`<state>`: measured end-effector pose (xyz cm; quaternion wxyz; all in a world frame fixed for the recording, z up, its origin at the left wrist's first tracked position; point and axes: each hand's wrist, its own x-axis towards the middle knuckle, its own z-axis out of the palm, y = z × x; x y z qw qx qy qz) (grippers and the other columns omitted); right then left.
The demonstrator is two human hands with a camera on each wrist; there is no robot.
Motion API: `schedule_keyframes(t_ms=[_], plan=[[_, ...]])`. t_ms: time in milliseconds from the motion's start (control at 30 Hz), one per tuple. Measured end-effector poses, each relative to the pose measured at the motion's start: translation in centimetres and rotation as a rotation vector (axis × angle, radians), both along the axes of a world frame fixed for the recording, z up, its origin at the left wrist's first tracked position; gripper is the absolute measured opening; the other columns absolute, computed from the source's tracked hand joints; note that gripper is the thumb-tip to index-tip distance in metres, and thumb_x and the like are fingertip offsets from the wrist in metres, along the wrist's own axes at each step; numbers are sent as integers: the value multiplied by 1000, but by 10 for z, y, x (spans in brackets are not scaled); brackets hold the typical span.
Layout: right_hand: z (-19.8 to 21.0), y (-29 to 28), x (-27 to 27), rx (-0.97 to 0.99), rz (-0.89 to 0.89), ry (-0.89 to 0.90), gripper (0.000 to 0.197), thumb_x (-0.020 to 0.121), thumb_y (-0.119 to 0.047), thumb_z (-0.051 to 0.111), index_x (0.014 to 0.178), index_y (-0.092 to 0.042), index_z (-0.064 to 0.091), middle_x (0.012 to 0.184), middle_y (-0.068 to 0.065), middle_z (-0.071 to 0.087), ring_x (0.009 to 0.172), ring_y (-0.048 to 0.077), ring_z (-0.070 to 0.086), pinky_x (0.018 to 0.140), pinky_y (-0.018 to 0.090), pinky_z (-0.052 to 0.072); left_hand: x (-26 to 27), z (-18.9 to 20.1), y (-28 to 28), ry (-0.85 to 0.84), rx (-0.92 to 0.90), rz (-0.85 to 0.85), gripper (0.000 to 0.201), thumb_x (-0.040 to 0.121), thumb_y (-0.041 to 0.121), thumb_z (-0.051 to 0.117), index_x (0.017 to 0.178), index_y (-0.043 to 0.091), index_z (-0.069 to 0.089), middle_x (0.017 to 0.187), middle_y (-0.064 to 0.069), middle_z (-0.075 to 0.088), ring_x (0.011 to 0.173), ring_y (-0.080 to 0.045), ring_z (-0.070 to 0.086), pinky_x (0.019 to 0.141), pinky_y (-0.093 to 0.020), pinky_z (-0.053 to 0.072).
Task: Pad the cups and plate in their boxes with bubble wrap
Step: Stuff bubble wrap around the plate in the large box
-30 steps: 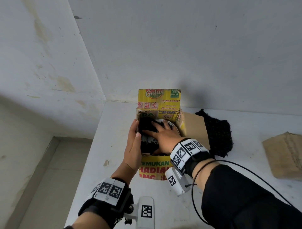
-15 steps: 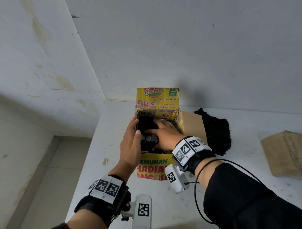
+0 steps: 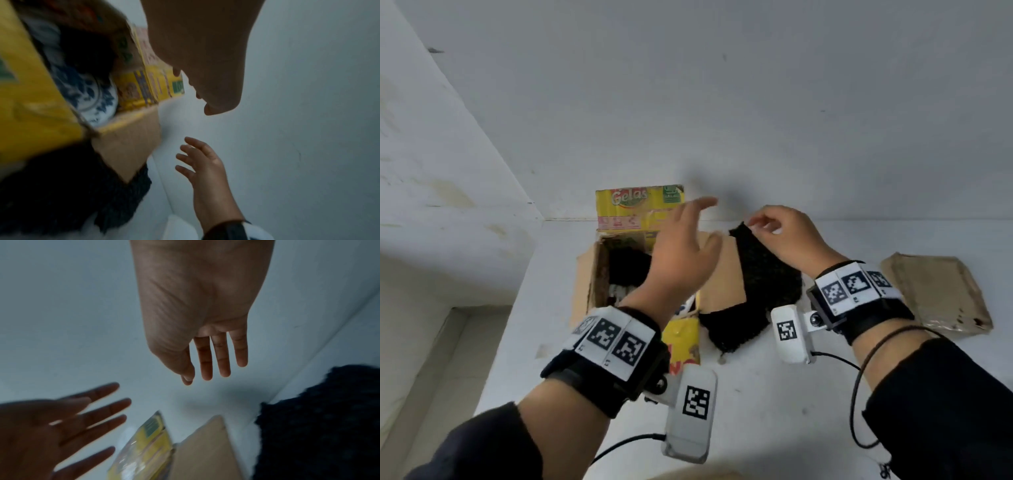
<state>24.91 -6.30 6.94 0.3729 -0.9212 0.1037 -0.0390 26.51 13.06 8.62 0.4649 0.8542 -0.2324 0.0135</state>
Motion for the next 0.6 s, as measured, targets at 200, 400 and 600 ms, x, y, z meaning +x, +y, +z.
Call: schedule_keyframes(t_ms=[200,400,600], plan=[[-55,-43,-39,-27,-68,245,19,80,-19,59,90,-34,63,92,-15,58,86,10,55,77,22,39,-38,-31,-83,128,212,-335,61,81,4,48,140,11,37,137,-11,46,127,-25,43,102,-28,35],[-112,-44,-76,-247,183,301,48,70,-47,69,117,-42,58,123,-5,55,114,18,50,89,40,46,-67,-88,-103,260,816,-378,85,88,5,51,150,10,-6,157,-17,4,145,-32,2,118,-39,16],[-122,-56,-79,-287,77,75,20,80,-22,65,99,-19,71,99,5,62,95,28,57,77,40,47,-64,-112,-102,158,986,-218,85,88,21,53,150,15,-6,147,-12,22,135,-31,22,108,-41,33]])
